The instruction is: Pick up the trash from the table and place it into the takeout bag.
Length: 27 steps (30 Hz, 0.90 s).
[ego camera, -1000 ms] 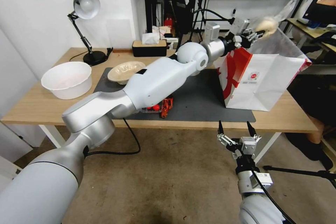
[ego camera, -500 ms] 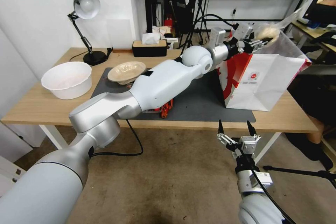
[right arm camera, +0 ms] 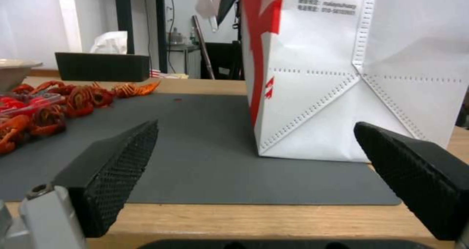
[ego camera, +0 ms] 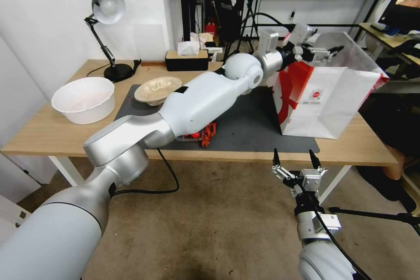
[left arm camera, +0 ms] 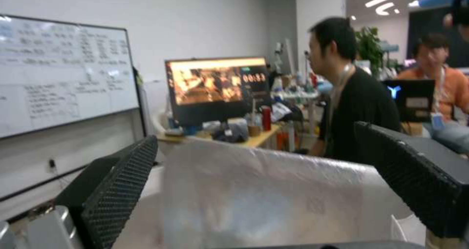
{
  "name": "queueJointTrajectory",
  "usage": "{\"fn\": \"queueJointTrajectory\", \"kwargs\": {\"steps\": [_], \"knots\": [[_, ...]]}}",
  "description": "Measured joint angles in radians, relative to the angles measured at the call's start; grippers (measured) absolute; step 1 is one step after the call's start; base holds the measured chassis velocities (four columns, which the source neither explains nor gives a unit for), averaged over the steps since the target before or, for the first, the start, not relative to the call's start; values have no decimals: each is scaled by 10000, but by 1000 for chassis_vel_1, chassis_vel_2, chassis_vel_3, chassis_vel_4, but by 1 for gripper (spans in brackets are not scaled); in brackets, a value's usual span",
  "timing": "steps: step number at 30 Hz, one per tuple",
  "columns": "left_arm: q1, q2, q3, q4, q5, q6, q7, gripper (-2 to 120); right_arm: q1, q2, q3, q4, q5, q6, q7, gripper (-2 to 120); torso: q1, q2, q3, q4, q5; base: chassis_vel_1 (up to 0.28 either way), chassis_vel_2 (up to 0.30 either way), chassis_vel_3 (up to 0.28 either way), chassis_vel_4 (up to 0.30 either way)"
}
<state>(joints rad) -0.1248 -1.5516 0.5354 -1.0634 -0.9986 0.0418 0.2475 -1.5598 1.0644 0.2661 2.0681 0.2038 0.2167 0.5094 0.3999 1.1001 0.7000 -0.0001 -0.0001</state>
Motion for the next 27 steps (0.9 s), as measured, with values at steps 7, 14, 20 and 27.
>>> {"fn": "queueJointTrajectory", "kwargs": {"steps": [7, 14, 20, 27], "knots": [[849, 1645, -1352, -1979, 452, 250, -796, 100, 24, -2, -45, 38, 4, -29, 2, 100, 0, 0, -1, 2, -4, 0, 0, 0, 0], [1950, 3485, -2681, -3497, 747, 358, -1161, 100, -8, 18, -65, 72, 5, -42, 15, 100, 0, 0, -1, 3, -6, 0, 0, 0, 0], [3229, 4762, -3732, -4497, 1033, 467, -1357, 100, -86, 28, -89, 103, -40, -66, 41, 100, 0, 0, -1, 3, -4, 0, 0, 0, 0], [5906, 6314, -6045, -6243, 1830, 517, -1719, 100, -101, 53, -196, 86, -106, -163, 156, 100, 0, 0, -2, 4, 0, 0, 0, 0, 0]]}}
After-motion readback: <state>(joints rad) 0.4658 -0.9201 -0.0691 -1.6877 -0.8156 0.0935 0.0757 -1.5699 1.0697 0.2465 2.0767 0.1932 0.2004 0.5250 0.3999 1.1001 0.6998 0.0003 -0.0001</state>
